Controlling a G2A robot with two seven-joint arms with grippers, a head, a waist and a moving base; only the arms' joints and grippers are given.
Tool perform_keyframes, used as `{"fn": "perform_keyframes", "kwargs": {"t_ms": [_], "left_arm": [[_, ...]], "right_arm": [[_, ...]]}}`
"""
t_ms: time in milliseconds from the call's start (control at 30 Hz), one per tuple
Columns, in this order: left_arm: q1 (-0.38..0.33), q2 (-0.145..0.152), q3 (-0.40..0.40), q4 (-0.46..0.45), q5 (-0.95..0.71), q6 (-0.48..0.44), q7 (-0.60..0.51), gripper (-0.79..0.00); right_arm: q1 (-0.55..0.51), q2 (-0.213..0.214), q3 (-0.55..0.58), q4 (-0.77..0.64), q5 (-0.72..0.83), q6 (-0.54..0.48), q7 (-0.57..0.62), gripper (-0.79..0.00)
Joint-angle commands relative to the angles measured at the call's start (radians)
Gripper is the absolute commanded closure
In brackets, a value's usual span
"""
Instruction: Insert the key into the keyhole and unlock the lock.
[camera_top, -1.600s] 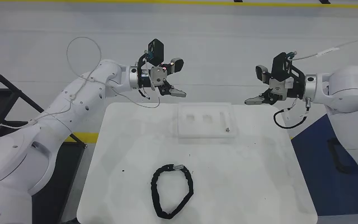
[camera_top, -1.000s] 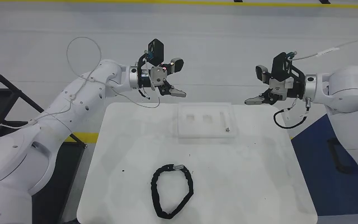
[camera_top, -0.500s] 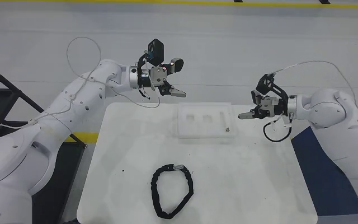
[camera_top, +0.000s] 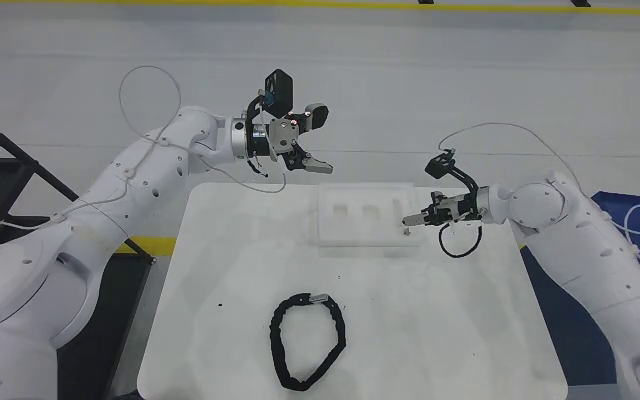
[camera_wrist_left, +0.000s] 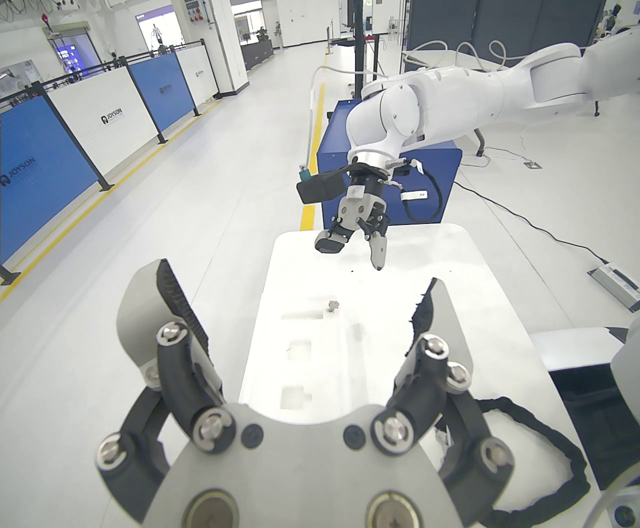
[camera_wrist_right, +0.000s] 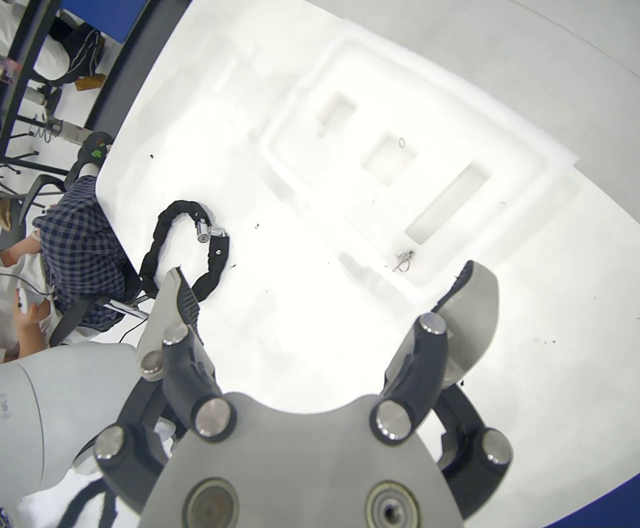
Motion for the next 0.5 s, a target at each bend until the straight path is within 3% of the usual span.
{"fn": "perform_keyframes", "kwargs": {"t_ms": [0,333,467], "left_arm": [[0.000,0.000,0.000,0.000,0.000,0.000,0.000,-0.785],[0.000,0.000,0.000,0.000,0.000,0.000,0.000,-0.785],[0.000,0.000,0.000,0.000,0.000,0.000,0.000,-0.785]], "right_arm": [[0.005,-0.010,-0.018,0.014,-0.020,0.030,-0.015,-0.785],[0.026,-0.065,-0.104,0.073,-0.094,0.111,-0.036,-0.785],[0.027,-0.066,-0.105,0.075,-0.094,0.110,-0.036,-0.785]]}}
